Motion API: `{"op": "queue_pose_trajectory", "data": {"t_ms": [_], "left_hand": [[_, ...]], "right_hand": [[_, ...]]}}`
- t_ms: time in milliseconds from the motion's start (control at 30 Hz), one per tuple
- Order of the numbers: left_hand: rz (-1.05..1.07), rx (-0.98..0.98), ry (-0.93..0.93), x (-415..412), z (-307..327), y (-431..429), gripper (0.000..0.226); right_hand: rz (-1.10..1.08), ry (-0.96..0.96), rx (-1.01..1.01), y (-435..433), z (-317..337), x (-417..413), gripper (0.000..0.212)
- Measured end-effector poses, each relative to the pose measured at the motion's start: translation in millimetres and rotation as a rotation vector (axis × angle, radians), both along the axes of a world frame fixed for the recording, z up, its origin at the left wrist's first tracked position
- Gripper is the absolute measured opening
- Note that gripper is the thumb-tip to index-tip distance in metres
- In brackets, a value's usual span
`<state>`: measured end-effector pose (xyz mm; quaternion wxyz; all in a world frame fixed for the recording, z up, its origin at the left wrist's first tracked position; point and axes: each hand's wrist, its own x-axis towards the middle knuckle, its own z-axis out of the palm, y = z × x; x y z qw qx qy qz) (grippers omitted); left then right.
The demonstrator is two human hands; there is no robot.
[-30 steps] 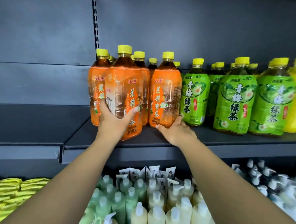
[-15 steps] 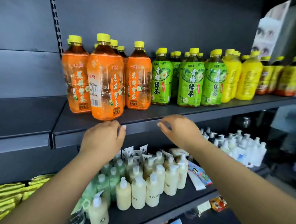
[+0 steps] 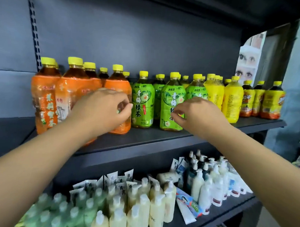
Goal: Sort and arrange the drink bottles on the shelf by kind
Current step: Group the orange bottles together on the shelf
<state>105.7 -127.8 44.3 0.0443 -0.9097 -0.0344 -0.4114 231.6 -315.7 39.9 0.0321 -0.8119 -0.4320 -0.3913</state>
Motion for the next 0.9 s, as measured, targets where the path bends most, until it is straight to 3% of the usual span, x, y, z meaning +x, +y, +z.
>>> {"op": "queue_pose_trajectory", "data": {"t_ms": [267,467,567,700,900], "left_hand": [[0.240,0.071,-0.203,-9.0,47.3,44.7,0.055],[0.520,-0.028,-0.348,-58.4,60.9,99.5,0.035],[0.499,-0.032,-0.343,-66.9,61.5,134.9,0.030],[0.346,0.142,-0.244,-74.2,63.7,196.6,0.062],[0.176,0.013,-0.111,-70.7,73.1,292.8,0.039]], "right_hand": [[0.286,-0.077,0.049,75.9,63.6,29.8,0.037],[0.490,0.014,0.071,159.4,99.8,-12.9,0.035],[0.488,0.036,0.021,201.6,110.4,-33.0,0.035],[0.415,0.077,-0.024,253.8,120.3,-57.8,0.034],[0.113,0.290,-0.275,325.8,137.3,-82.6,0.044]]}}
